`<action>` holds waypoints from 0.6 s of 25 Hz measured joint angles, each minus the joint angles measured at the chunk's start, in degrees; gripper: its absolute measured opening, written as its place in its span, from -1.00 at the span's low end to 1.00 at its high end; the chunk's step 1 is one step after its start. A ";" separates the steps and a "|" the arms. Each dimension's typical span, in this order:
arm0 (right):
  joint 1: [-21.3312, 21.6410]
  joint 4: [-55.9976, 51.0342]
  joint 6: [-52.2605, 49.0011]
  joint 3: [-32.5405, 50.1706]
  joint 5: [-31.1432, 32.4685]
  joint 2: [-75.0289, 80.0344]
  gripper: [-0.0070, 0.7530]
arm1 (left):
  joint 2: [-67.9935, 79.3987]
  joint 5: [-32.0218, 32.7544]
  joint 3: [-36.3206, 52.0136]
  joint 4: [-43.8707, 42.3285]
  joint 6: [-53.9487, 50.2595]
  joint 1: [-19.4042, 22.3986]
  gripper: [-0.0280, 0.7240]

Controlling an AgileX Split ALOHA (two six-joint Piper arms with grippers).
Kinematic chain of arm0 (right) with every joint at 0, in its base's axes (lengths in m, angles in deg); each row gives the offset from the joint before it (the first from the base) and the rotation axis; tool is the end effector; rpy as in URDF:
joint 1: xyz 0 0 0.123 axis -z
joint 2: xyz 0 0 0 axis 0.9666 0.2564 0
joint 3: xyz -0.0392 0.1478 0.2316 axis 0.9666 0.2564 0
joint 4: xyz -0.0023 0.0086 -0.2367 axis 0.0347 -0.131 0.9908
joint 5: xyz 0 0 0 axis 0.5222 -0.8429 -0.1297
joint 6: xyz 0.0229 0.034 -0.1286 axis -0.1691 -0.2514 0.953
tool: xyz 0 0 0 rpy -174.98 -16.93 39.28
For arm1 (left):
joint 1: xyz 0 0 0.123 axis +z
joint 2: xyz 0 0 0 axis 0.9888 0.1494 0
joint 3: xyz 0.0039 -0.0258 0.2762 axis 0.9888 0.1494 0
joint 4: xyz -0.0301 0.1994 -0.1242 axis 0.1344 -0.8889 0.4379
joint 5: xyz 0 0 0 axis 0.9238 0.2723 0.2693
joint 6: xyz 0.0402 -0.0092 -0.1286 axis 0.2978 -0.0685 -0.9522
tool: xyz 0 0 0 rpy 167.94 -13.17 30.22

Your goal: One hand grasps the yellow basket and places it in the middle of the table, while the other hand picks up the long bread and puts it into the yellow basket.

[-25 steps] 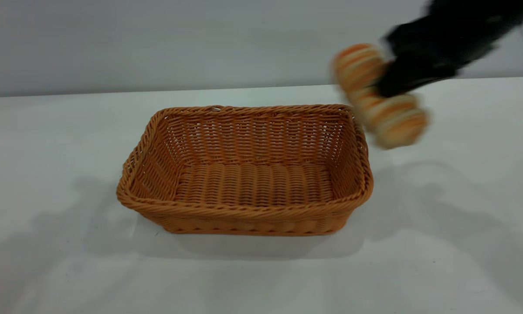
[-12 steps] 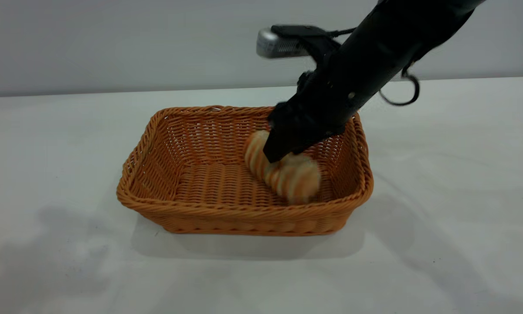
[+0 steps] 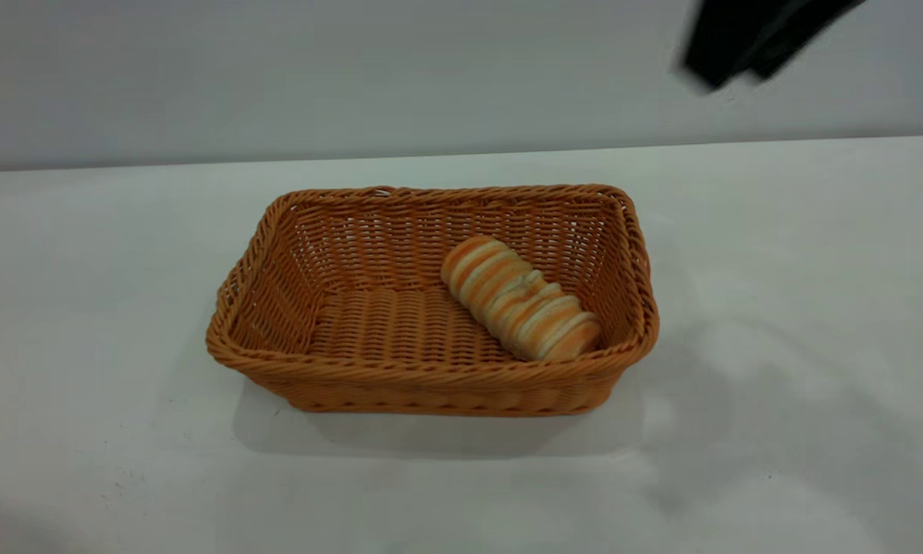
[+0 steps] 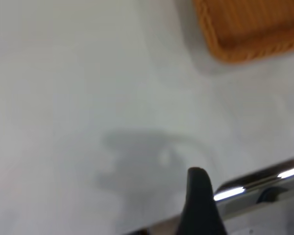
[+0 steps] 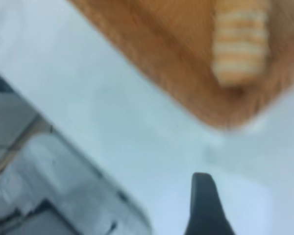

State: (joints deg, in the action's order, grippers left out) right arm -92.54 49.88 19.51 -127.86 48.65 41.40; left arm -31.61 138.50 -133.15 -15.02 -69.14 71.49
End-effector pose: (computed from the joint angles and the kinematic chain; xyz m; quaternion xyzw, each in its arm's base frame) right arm 0.2852 0.1390 0.2543 -0.3185 0.9182 0.1761 0.1567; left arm 0.1762 -0.0361 0.3266 0.1408 0.9462 -0.0277 0.2901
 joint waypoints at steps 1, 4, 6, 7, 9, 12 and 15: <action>0.00 0.79 -1.35 1.94 1.62 -3.46 0.42 | -2.51 0.00 2.72 -0.27 -0.16 0.00 0.62; 0.00 1.89 -4.09 8.47 5.96 -13.51 0.41 | -9.32 0.00 10.34 -0.58 -0.43 0.00 0.62; 0.00 2.17 -4.53 13.12 6.77 -20.26 0.41 | -13.72 0.00 15.02 -0.58 -0.48 0.00 0.62; 0.00 2.38 -4.70 15.70 6.78 -23.87 0.41 | -16.12 0.00 17.43 -0.58 -0.48 0.00 0.62; 0.00 2.92 -5.90 20.60 6.51 -30.72 0.41 | -20.39 0.00 21.96 -0.59 -0.48 0.00 0.62; 0.00 5.10 -8.56 28.92 5.30 -39.37 0.41 | -26.89 -0.28 27.26 -0.59 -0.59 0.00 0.62; 0.00 9.72 -12.30 36.41 3.65 -46.92 0.41 | -32.14 -0.58 31.27 -0.69 -0.74 0.00 0.62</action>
State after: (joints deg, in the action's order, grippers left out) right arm -92.54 59.60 7.21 -91.45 52.29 -5.51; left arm -63.74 137.92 -101.87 -15.71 -69.88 71.49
